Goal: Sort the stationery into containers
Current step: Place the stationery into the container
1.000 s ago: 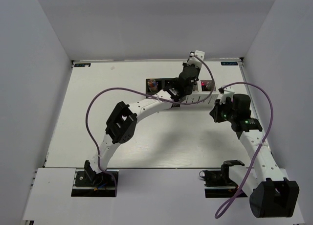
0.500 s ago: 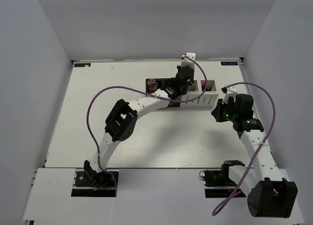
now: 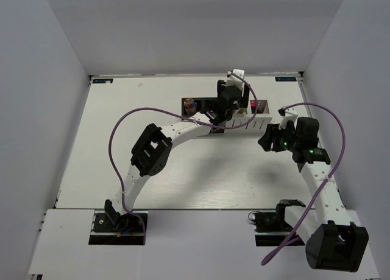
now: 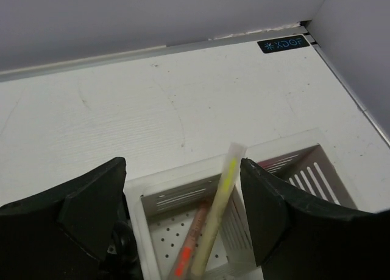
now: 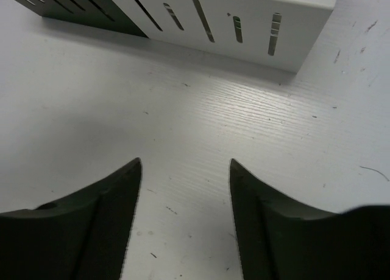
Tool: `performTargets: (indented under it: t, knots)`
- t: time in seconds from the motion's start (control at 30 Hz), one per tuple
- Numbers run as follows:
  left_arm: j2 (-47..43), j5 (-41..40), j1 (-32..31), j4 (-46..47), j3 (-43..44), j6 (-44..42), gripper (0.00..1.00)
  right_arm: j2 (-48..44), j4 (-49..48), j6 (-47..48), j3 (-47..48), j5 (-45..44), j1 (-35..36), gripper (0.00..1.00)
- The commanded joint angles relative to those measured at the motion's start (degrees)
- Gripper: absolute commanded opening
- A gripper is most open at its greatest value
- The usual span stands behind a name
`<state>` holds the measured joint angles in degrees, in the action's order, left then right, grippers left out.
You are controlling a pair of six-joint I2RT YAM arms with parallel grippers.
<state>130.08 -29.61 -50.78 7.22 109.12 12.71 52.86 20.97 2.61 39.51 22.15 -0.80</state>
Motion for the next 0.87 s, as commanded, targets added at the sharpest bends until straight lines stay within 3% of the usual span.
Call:
performTargets:
  t: [0.0, 0.1, 0.4, 0.47, 0.53, 0.57, 0.6, 0.67, 0.7, 0.77, 0.8, 0.83]
  knots:
    - [-2.3, 2.1, -0.4, -1.4, 2.5, -1.3, 0.87, -0.4, 0.0, 1.1, -0.1, 3.1, -1.0, 0.67]
    - [-4.8, 4.0, -0.3, -1.9, 1.4, -1.4, 0.90, -0.6, 0.0, 1.2, 0.0, 3.6, -1.5, 0.74]
    - [-17.2, 5.4, -3.2, 3.1, -12.8, -4.1, 0.88, -1.3, -0.1, 0.6, -0.1, 3.6, -3.2, 0.74]
    - [-21.5, 4.9, -3.9, 5.0, -17.5, -3.7, 0.62, -1.6, 0.1, 0.6, 0.0, 3.4, -3.6, 0.90]
    - [-28.6, 4.5, -4.1, 3.9, -22.0, -3.5, 0.33, -2.0, -0.4, -1.2, -0.1, 0.9, -3.8, 0.90]
    - [-34.7, 4.8, -4.1, -2.0, -24.4, -3.1, 0.29, -2.1, -1.0, -2.2, 0.0, -2.9, -3.9, 0.90]
    - [-37.0, 5.4, -3.9, -5.1, -25.3, -2.2, 0.31, -2.1, -1.3, -5.7, -0.1, -4.6, -3.9, 0.90]
    - [-41.0, 12.1, -2.7, -20.0, -28.5, -2.5, 0.73, -2.4, -2.3, -6.6, -0.2, -6.4, -4.1, 0.90]
    - [-47.8, 18.5, -0.3, -22.6, -32.8, -2.4, 0.96, -2.3, -2.1, -6.4, -0.2, -6.8, -4.1, 0.90]
    - [-55.0, 20.4, 1.6, -31.0, -36.6, -0.4, 1.00, -3.1, -2.4, -6.2, -0.7, -7.1, -4.1, 0.90]
    - [-57.3, 20.6, 2.5, -32.6, -43.0, 0.4, 1.00, -3.4, -2.6, -6.3, -0.9, -7.1, -4.1, 0.90]
    - [-63.9, 20.6, 6.2, -35.2, -45.2, 2.1, 1.00, -3.9, -3.3, -6.7, -1.2, -5.8, -4.2, 0.90]
